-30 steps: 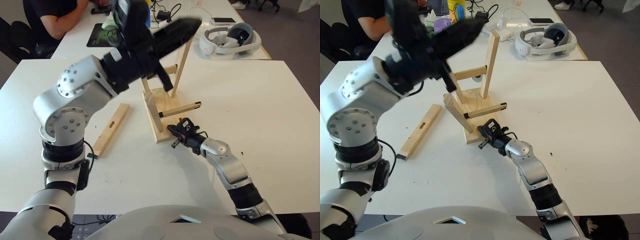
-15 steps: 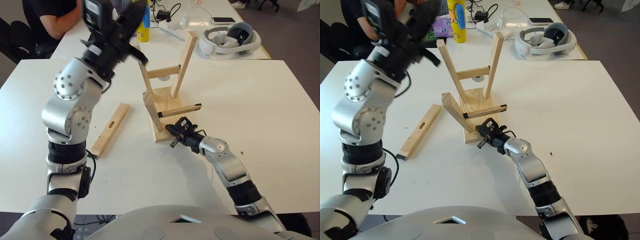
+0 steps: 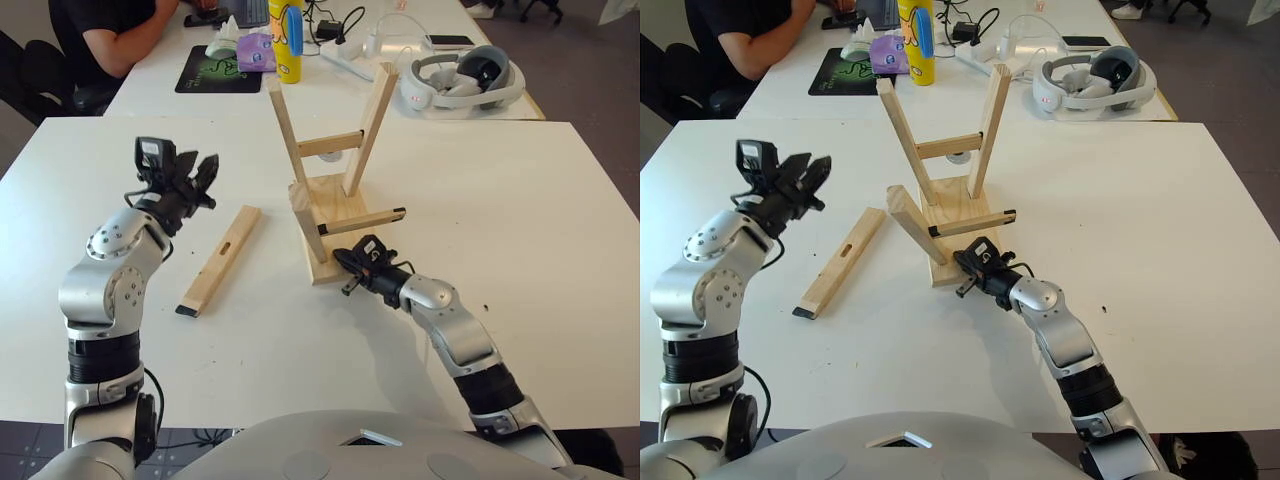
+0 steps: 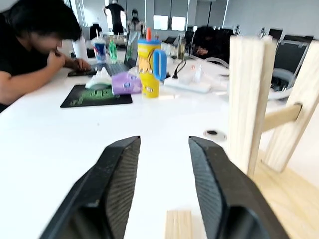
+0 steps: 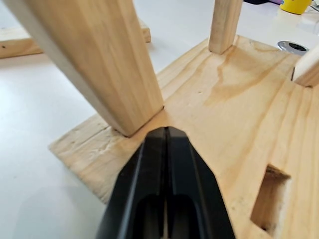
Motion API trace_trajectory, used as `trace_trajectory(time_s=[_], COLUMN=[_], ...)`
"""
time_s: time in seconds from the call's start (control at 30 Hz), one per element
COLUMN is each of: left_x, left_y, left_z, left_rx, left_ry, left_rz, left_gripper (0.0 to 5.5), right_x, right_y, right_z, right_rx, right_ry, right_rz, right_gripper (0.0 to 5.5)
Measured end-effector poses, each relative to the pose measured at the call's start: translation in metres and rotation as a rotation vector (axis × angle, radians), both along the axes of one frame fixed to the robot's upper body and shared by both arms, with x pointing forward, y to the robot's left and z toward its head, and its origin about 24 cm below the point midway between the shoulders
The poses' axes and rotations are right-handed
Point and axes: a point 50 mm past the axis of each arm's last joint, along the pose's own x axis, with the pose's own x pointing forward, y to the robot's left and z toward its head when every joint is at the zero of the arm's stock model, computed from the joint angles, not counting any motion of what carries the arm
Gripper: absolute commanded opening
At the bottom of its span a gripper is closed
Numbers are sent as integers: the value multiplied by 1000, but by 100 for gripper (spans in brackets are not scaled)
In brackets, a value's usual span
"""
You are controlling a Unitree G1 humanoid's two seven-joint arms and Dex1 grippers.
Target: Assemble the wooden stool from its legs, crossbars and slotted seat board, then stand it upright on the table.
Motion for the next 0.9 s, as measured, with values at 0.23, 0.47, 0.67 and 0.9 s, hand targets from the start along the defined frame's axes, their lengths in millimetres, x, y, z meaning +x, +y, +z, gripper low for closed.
trace_trajectory(time_s=[0.23, 0.47, 0.67, 0.9], left_x=[-33, -48, -59, -67], left_y=[-6, -2, 6, 11], left_z=[-32, -44, -60, -76], left_rx=[58, 175, 251, 257], left_ry=[242, 388, 479, 534], left_rz=[12, -34, -66, -89], left_gripper=[328, 328, 328, 328], right_x=[-6, -15, -18, -18], right_y=[-2, -2, 0, 0], right_z=[1, 0, 0, 0], right_rx=[-6, -3, 4, 2], right_ry=[4, 12, 20, 24], right_rz=[-14, -46, -53, -53], right_gripper=[0, 0, 0, 0])
